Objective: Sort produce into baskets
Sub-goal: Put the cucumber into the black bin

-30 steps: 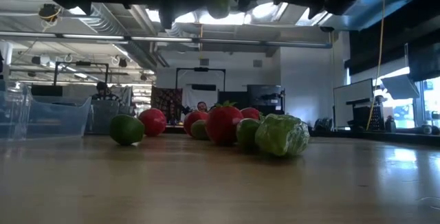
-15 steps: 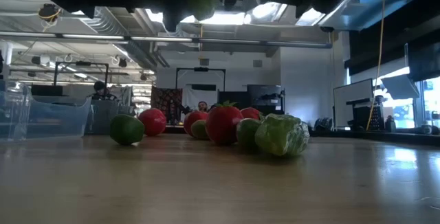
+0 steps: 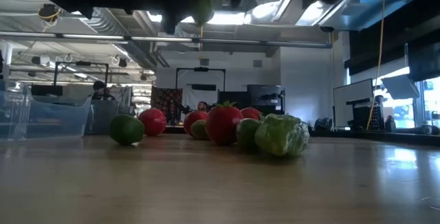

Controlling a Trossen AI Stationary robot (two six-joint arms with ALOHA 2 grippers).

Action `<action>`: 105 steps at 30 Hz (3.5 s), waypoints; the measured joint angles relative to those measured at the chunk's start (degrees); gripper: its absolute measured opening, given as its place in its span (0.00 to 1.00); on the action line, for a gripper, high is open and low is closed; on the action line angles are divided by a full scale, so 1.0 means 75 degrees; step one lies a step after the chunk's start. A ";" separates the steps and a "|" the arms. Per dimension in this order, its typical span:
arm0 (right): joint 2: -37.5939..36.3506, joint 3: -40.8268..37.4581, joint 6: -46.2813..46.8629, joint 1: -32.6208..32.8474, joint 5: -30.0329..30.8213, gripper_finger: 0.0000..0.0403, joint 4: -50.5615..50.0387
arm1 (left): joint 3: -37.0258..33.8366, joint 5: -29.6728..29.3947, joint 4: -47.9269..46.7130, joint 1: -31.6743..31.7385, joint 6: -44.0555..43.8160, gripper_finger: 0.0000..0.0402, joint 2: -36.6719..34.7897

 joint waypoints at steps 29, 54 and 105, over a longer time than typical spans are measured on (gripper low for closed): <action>-0.2058 -0.2470 0.3844 0.0006 0.4699 0.68 -0.8170 | 0.1526 -0.1437 -0.7080 0.0896 -0.1131 0.41 -0.0090; -0.2053 -0.3092 0.4862 0.0006 0.5085 0.68 -0.7851 | 0.2378 -0.2635 -1.2005 0.3853 -0.1396 0.41 -0.1734; -0.2052 -0.3086 0.4761 0.0009 0.5370 0.68 -0.7571 | 0.1071 -0.1562 -1.1620 0.7114 -0.0712 0.59 -0.1644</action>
